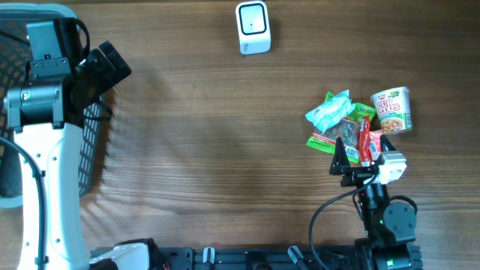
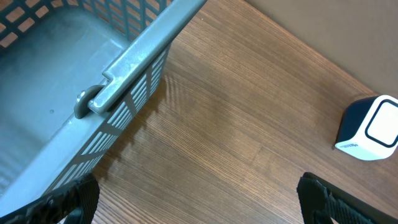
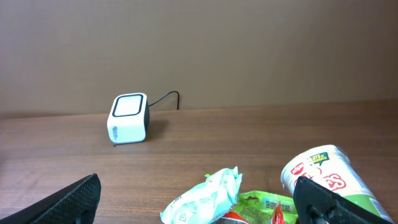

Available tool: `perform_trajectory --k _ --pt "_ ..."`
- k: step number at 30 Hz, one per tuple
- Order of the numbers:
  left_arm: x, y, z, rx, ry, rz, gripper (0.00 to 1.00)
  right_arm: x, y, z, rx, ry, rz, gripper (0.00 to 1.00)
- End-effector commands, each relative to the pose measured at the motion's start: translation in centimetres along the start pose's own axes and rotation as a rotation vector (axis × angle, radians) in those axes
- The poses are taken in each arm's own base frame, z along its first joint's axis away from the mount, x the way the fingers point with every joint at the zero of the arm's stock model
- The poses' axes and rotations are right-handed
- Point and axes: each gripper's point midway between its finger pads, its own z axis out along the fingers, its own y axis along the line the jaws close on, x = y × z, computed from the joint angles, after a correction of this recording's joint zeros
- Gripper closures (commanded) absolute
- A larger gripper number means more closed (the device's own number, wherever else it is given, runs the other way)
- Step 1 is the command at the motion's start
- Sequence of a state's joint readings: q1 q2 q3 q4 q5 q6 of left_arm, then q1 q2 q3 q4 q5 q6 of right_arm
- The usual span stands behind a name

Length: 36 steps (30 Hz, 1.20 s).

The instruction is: Scan the item barcode

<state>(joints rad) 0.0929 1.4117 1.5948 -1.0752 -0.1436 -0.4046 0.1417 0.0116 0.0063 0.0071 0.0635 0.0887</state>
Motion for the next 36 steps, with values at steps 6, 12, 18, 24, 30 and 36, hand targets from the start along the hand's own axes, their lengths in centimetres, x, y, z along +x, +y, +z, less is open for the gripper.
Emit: perform_trajectory --k 6,12,18,24,30,36 --pt "-0.4 0.1 -0.5 0.005 -0.016 0.001 0.0 -0.2 -0.1 0.0 0.0 -0.01 -0.01 0.0" --pt "-0.4 0.1 -0.5 0.005 -0.016 0.001 0.0 -0.2 -0.1 0.0 0.0 -0.01 -0.01 0.0" --pt "-0.4 0.1 -0.5 0.005 -0.017 0.001 0.0 -0.2 -0.1 0.0 0.0 -0.01 -0.01 0.0" --pt "-0.6 0.1 -1.3 0.015 -0.034 -0.001 0.0 -0.2 -0.1 0.0 0.0 -0.01 -0.01 0.0" --pt "0.3 -1.2 -16.3 0.287 -0.337 0.031 0.0 -0.2 -0.1 0.0 0.0 -0.01 -0.01 0.0" --pt "5.6 5.5 -26.9 0.393 -0.552 -0.017 0.0 -0.2 -0.1 0.0 0.0 -0.01 -0.01 0.0"
